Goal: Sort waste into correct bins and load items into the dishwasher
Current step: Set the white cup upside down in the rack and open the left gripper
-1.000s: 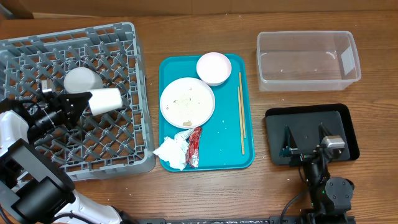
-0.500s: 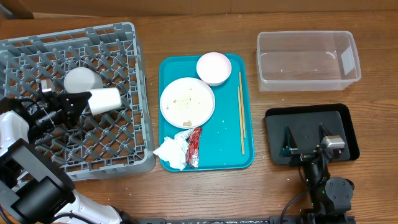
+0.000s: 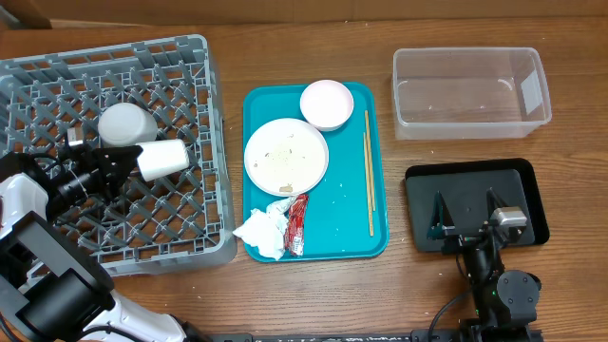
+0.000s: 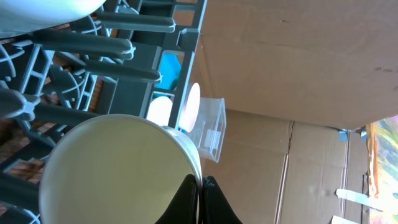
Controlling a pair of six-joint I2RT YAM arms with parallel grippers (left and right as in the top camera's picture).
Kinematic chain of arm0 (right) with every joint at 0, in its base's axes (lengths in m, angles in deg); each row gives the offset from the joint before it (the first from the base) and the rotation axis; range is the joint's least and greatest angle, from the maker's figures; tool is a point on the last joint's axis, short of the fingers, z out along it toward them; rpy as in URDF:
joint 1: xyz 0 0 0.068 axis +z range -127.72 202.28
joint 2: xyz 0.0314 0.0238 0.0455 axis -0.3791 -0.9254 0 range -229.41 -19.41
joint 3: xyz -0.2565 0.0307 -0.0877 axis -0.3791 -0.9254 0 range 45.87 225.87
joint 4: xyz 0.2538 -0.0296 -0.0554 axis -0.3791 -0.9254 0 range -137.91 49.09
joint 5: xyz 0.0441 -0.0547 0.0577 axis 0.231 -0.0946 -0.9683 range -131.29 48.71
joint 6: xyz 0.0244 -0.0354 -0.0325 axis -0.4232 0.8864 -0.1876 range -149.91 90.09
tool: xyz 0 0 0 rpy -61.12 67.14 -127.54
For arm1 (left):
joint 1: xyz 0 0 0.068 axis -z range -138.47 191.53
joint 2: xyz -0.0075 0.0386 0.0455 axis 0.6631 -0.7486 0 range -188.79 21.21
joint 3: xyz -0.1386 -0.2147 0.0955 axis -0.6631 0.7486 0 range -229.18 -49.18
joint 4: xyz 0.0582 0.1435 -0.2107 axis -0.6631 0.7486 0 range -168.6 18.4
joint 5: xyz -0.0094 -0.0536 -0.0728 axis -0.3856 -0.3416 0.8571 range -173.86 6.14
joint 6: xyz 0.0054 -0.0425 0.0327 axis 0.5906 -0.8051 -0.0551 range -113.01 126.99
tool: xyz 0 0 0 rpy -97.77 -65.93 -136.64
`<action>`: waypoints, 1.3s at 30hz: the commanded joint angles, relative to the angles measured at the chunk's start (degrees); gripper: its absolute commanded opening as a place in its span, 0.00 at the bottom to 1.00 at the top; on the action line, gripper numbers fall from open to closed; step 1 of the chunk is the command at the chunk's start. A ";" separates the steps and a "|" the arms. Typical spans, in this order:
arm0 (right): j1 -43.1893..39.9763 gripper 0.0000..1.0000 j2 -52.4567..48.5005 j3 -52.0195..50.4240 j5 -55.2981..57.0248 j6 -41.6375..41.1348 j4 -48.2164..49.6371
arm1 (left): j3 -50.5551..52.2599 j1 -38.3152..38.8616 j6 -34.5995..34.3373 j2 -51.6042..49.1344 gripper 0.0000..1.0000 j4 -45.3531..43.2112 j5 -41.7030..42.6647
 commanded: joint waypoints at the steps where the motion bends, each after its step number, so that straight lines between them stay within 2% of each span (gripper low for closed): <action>1: -0.07 1.00 0.57 -0.59 0.52 0.24 0.33 | 1.09 0.00 -1.38 -0.68 0.04 -0.07 -5.42; 9: -0.07 1.00 0.57 -0.59 0.52 0.24 0.33 | 0.48 0.00 -2.38 -0.66 0.04 0.20 -10.64; 14: -0.07 1.00 0.57 -0.59 0.52 0.24 0.33 | -2.38 0.02 -2.38 -0.61 0.04 4.33 -15.58; 21: -0.07 1.00 0.57 -0.59 0.52 0.24 0.33 | -7.23 0.02 -2.43 -0.61 0.04 10.54 -28.92; 27: -0.07 1.00 0.57 -0.59 0.52 0.24 0.33 | -7.69 0.02 -2.45 -0.61 0.04 12.83 -36.09; 30: -0.07 1.00 0.57 -0.59 0.52 0.24 0.33 | -7.69 0.02 -2.49 -0.61 0.06 13.64 -38.99; 36: -0.07 1.00 0.57 -0.59 0.52 0.24 0.33 | -8.28 -0.04 -5.29 -0.61 0.17 14.43 -44.44; 39: -0.07 1.00 0.57 -0.59 0.52 0.24 0.33 | -10.99 -0.04 -5.46 -0.61 0.19 16.50 -45.88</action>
